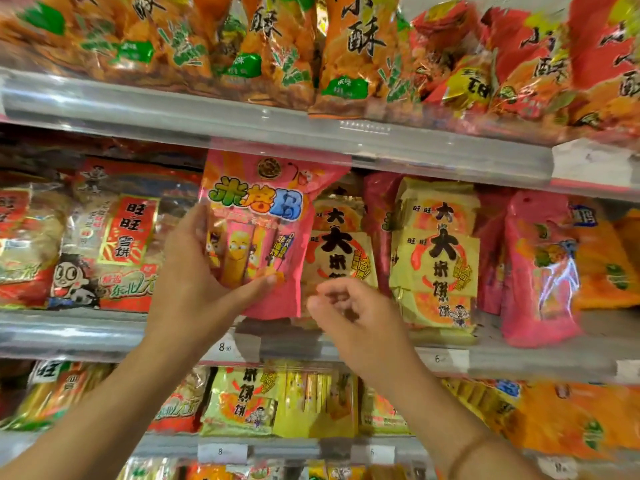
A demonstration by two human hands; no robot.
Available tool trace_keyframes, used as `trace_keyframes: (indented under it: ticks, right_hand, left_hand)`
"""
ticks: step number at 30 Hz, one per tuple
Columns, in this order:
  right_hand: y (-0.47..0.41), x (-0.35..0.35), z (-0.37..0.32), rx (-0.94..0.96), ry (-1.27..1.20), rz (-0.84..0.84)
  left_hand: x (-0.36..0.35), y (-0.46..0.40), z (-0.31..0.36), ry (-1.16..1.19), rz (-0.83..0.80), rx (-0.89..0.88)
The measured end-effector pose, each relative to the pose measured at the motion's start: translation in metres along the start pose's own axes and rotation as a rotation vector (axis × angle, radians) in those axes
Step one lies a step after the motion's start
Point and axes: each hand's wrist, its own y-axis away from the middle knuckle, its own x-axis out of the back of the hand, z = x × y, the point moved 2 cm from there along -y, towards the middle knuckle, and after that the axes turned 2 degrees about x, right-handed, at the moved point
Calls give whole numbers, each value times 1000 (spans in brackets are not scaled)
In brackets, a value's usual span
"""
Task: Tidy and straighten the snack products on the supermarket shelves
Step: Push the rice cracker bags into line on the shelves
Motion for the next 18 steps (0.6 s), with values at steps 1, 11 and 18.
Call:
trace_keyframes:
  ticks: [1, 11, 18]
  right_hand:
    - [-2, -2, -5, -51, -128, -35]
    - [24, 17, 8, -210, -358, 110]
    - [79, 77, 41, -345, -167, 335]
  left_hand:
    - [0, 1, 8, -26, 1, -25]
    - [-50, 57, 39, -192, -287, -194]
    - [-99, 93, 60, 6, -555, -230]
